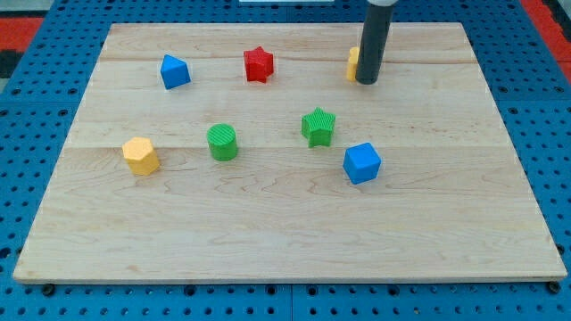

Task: Place the red star left to the yellow heart

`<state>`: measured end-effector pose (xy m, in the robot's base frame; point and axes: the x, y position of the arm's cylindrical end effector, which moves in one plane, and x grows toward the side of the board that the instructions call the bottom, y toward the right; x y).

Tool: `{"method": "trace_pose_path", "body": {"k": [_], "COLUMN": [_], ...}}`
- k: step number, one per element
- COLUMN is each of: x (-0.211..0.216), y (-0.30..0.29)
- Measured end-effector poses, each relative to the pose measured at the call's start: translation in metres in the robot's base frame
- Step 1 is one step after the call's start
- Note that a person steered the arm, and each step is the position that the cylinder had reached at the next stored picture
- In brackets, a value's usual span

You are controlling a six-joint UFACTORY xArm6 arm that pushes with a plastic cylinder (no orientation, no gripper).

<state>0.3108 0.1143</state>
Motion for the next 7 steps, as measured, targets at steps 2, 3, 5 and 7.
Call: {"method": "trace_pose_path", "body": {"k": [2, 3, 5, 7], "x": [0.008, 0.036, 0.043, -0.005], "y": [-0.057, -0.110, -0.233, -0.203]}}
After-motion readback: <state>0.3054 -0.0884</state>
